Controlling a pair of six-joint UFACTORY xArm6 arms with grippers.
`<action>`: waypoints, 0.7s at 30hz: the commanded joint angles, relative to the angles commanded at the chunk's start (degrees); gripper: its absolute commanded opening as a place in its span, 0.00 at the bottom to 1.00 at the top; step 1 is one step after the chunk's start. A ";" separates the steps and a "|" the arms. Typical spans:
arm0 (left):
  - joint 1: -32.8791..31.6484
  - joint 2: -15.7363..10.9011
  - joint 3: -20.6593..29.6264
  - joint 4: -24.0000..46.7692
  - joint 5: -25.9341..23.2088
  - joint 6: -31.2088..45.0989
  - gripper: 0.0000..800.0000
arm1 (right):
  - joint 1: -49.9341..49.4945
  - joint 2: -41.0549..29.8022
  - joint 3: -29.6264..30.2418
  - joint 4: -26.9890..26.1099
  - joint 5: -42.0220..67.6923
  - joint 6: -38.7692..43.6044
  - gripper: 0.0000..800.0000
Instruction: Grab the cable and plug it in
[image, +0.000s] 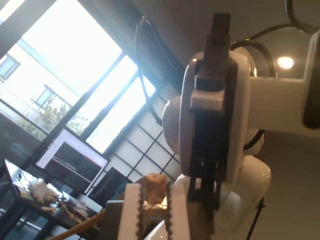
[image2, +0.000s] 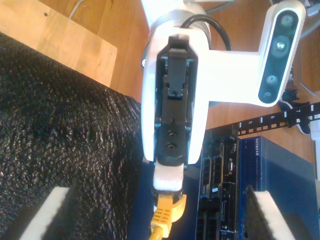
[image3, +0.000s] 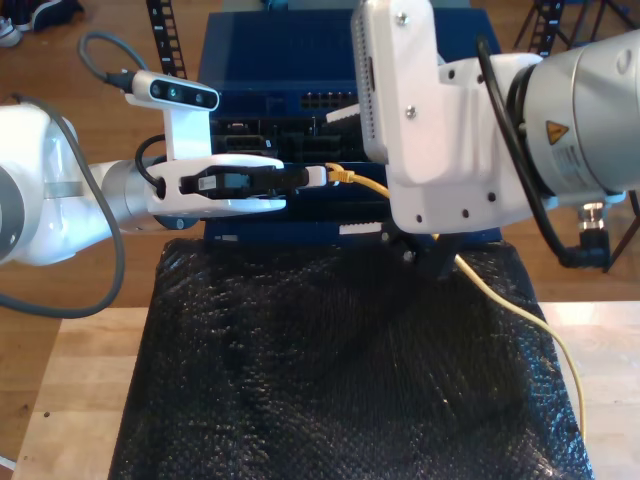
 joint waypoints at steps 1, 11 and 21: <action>0.00 0.00 0.00 0.00 0.44 0.00 0.00 | 0.00 -0.18 0.35 0.00 -0.53 0.00 0.91; 0.00 0.09 0.26 0.00 0.88 -0.09 0.00 | 0.00 -1.23 1.49 -0.09 -2.20 -0.09 0.87; -0.09 0.09 0.26 -0.09 2.11 -0.09 0.01 | 0.09 -1.23 2.11 0.00 -3.69 0.18 0.71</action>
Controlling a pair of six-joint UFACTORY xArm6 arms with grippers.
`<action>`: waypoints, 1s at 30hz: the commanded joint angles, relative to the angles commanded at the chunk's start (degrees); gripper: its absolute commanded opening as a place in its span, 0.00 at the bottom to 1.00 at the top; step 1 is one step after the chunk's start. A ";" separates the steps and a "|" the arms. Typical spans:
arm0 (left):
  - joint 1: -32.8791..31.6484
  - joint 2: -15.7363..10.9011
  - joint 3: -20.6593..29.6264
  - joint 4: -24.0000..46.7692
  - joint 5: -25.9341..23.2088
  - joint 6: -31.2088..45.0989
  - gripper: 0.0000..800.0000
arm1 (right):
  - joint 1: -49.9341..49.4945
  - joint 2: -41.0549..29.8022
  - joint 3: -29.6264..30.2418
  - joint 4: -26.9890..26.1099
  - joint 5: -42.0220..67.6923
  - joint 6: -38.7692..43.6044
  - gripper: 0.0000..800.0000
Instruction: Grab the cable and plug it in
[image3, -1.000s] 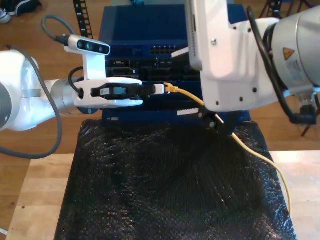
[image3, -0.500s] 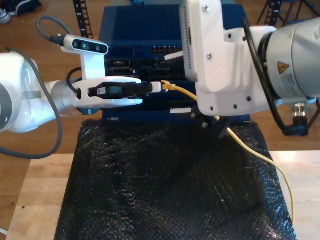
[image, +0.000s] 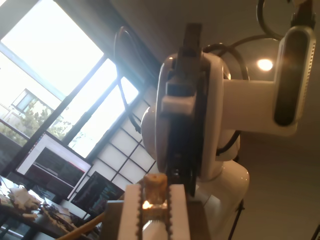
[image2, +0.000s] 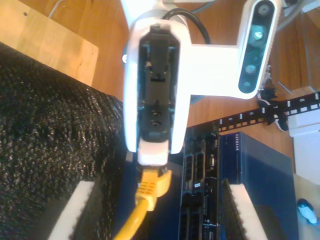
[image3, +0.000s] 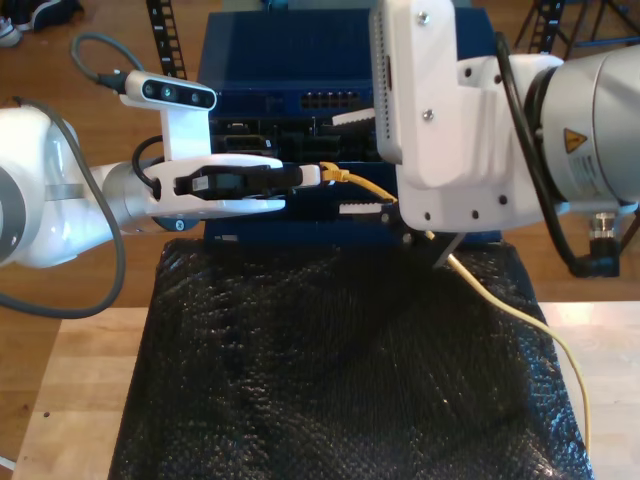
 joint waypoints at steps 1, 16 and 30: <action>0.00 0.00 0.00 0.00 0.00 0.00 0.00 | 0.00 0.00 0.09 0.00 0.00 0.00 0.71; -0.09 0.00 -0.18 -0.09 0.62 0.09 0.01 | 0.00 0.00 0.53 0.00 0.00 0.18 0.59; -0.09 -0.09 -0.26 -0.26 0.88 0.44 0.01 | 0.00 -0.18 0.53 0.09 0.00 0.18 0.53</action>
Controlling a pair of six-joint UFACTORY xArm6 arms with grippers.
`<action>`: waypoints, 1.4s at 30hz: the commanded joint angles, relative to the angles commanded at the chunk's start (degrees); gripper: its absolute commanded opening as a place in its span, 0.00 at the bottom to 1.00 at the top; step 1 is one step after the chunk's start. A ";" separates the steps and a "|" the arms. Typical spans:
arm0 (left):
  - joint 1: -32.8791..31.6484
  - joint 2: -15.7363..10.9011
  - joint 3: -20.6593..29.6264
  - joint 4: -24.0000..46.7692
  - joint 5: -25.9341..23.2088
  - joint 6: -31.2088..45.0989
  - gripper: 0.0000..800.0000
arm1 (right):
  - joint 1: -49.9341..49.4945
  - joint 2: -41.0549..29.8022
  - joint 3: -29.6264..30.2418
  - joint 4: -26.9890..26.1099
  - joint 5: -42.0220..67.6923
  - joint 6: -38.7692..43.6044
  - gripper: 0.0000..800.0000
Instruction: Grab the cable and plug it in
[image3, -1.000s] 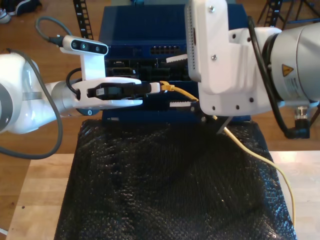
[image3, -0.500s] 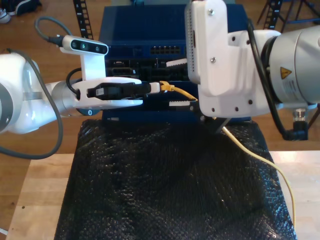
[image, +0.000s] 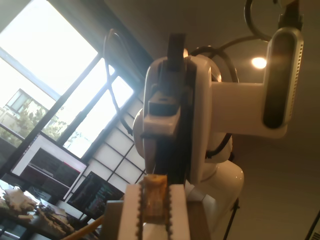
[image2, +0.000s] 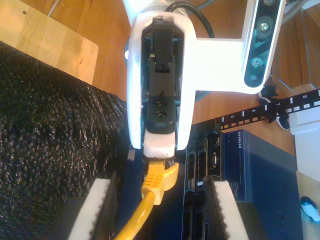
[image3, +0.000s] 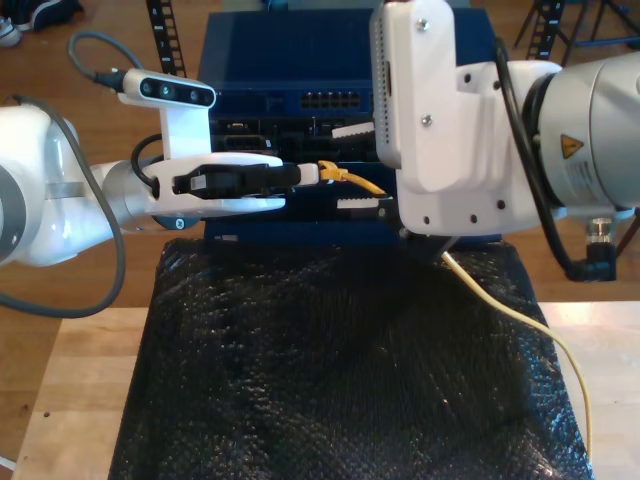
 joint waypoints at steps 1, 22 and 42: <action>0.00 -0.09 -0.09 -0.18 0.09 0.00 0.01 | 0.00 0.00 0.00 0.00 0.00 0.00 0.53; 0.09 -0.35 -0.09 -0.44 -0.26 3.78 0.01 | 0.26 -0.18 0.00 0.00 0.00 0.00 0.53; 0.00 -0.26 0.00 -0.44 0.00 3.52 0.01 | 0.70 -0.70 1.23 0.00 -2.11 -0.09 0.36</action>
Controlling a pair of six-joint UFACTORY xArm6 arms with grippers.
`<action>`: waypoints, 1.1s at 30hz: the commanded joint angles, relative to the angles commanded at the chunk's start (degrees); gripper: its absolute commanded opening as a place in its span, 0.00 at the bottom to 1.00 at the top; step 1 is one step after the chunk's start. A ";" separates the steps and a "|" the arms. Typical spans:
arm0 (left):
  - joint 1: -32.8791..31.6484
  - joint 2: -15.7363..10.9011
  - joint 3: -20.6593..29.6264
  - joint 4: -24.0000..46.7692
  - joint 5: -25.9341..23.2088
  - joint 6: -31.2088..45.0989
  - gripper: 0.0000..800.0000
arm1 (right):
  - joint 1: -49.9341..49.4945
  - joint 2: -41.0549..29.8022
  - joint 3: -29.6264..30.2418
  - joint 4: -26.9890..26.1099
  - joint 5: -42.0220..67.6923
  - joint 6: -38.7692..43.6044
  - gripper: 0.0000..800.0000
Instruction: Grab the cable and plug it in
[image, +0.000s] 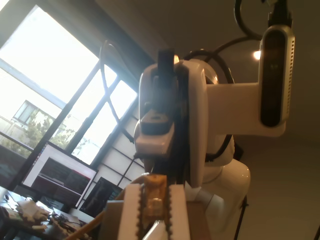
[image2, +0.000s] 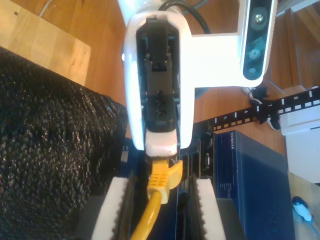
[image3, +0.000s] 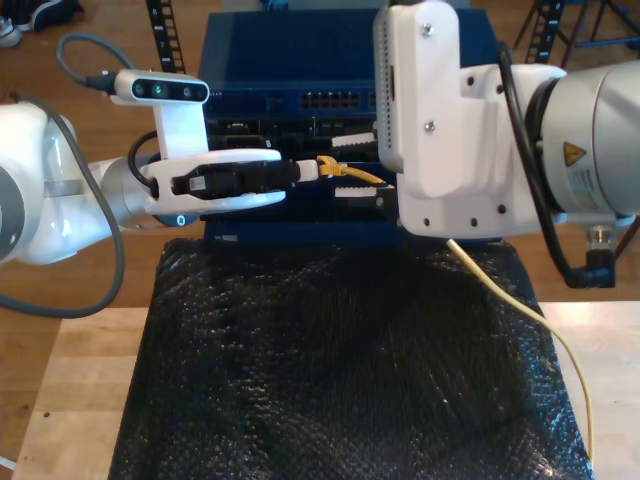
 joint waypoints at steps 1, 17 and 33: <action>0.00 -0.09 0.00 0.00 0.00 0.00 0.01 | 0.00 0.00 0.00 0.00 0.00 0.00 0.36; -0.09 -0.09 0.09 0.00 0.09 -0.18 0.01 | 0.26 0.09 -0.09 0.09 -0.09 0.00 0.35; -0.18 -0.09 0.09 0.00 0.18 -0.26 0.01 | 0.44 0.53 0.00 0.09 -0.53 -0.09 0.31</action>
